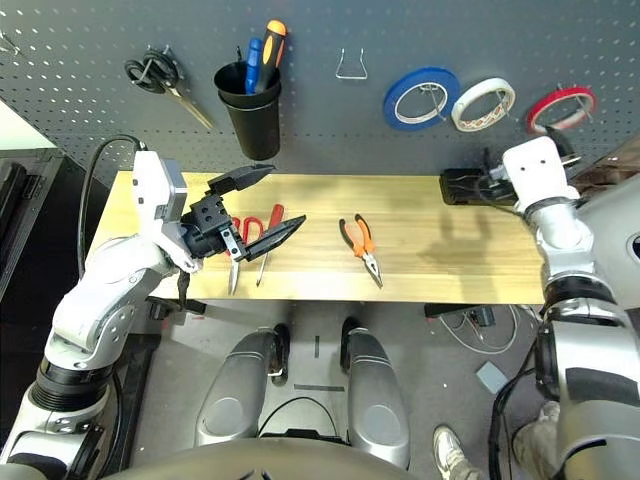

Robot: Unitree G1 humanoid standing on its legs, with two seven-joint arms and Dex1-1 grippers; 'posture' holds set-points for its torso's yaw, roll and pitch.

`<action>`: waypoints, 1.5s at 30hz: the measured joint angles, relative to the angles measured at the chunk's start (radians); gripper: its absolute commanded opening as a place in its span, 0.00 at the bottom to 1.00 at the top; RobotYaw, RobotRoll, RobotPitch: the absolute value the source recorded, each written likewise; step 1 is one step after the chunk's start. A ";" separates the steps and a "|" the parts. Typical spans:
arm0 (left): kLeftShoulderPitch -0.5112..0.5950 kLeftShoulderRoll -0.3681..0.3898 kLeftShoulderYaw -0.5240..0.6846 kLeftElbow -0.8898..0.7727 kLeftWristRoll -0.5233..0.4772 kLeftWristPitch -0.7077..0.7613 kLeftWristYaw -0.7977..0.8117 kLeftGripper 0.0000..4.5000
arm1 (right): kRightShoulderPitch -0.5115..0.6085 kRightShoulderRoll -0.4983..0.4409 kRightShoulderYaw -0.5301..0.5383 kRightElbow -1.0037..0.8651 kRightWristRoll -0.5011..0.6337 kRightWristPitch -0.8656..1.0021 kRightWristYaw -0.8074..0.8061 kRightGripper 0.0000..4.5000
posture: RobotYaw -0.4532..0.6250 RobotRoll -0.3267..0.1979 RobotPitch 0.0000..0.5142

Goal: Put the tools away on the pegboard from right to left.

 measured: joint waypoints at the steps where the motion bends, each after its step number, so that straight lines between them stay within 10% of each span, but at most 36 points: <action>1: 0.001 0.003 0.000 0.000 0.001 -0.002 0.000 1.00 | 0.029 0.017 0.000 -0.037 0.019 0.022 0.031 1.00 | 0.63 0.62 0.51; 11: 0.014 0.106 -0.046 0.007 0.060 0.052 -0.021 1.00 | 0.219 0.147 0.052 -0.393 0.093 0.592 0.224 1.00 | 0.64 0.62 0.50; 22: 0.032 0.185 -0.134 0.055 0.190 0.169 -0.025 1.00 | 0.159 0.289 0.128 -0.623 0.121 1.169 0.245 1.00 | 0.66 0.62 0.52; 45: -0.002 0.181 -0.140 0.094 0.239 0.251 -0.036 1.00 | -0.286 0.475 0.212 -0.034 0.026 1.347 0.105 1.00 | 0.71 0.62 0.55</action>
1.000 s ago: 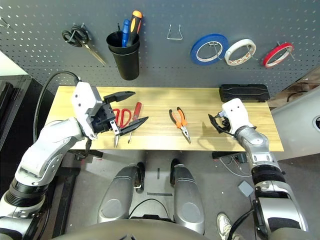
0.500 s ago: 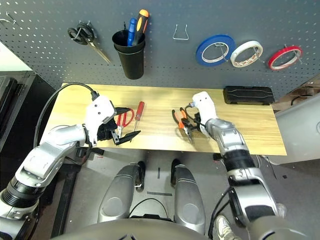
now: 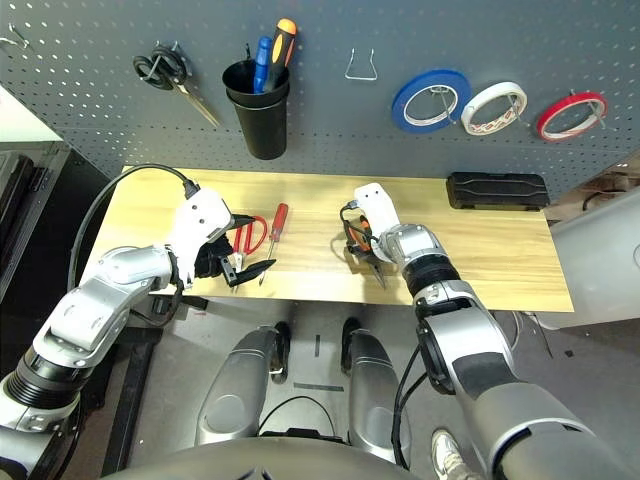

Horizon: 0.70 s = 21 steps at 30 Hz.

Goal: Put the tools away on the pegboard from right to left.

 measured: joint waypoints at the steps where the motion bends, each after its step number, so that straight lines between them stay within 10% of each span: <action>1: 0.000 0.000 0.000 0.000 0.000 0.003 0.000 1.00 | -0.011 0.005 -0.003 0.017 -0.001 0.000 -0.006 0.96 | 0.71 0.62 0.55; 6: -0.001 0.000 0.001 0.001 0.000 0.013 0.000 1.00 | -0.040 0.013 -0.031 0.069 0.002 0.000 -0.038 0.68 | 0.71 0.62 0.55; 21: 0.026 -0.063 0.126 -0.020 -0.075 -0.121 0.000 1.00 | 0.110 -0.069 -0.013 -0.222 -0.002 -0.165 0.069 0.68 | 0.70 0.62 0.52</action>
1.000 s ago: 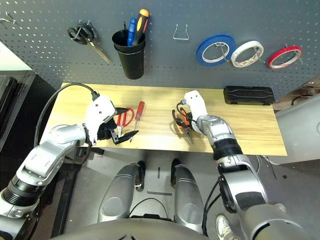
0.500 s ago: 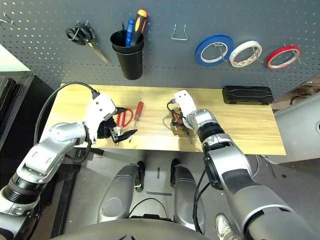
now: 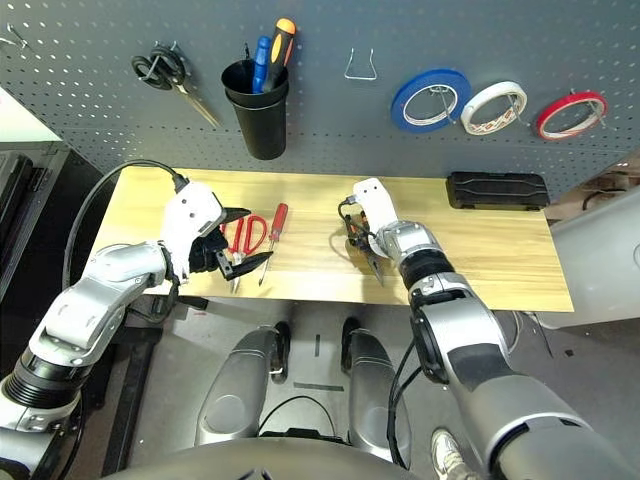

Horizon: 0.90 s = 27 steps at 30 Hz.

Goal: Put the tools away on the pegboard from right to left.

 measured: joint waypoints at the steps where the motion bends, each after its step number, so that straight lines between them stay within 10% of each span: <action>1: 0.000 -0.003 0.013 -0.010 -0.012 -0.004 0.000 1.00 | 0.018 -0.015 0.001 -0.041 -0.002 -0.016 0.012 0.68 | 0.70 0.62 0.52; 27: -0.191 -0.084 0.185 -0.186 -0.266 0.063 0.128 1.00 | 0.293 -0.143 -0.067 -0.483 0.050 -0.490 0.052 0.68 | 0.68 0.62 0.46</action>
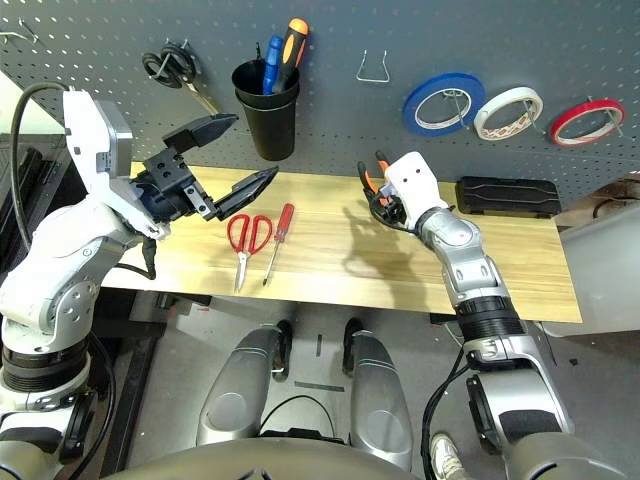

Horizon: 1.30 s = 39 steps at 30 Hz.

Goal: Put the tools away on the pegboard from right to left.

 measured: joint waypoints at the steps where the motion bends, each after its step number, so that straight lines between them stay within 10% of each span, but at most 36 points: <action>1: -0.006 0.000 0.004 0.000 -0.004 0.002 0.006 1.00 | 0.004 0.000 -0.011 -0.015 0.005 -0.018 -0.001 0.68 | 0.68 0.62 0.46; 17: -0.063 -0.008 0.004 0.000 -0.044 0.023 0.028 1.00 | 0.086 -0.029 -0.055 -0.278 0.085 -0.242 0.040 0.68 | 0.64 0.62 0.46; 39: -0.079 -0.007 0.003 0.029 -0.050 0.023 0.029 1.00 | -0.232 0.062 -0.086 -0.240 0.053 -0.304 -0.148 0.68 | 0.63 0.62 0.43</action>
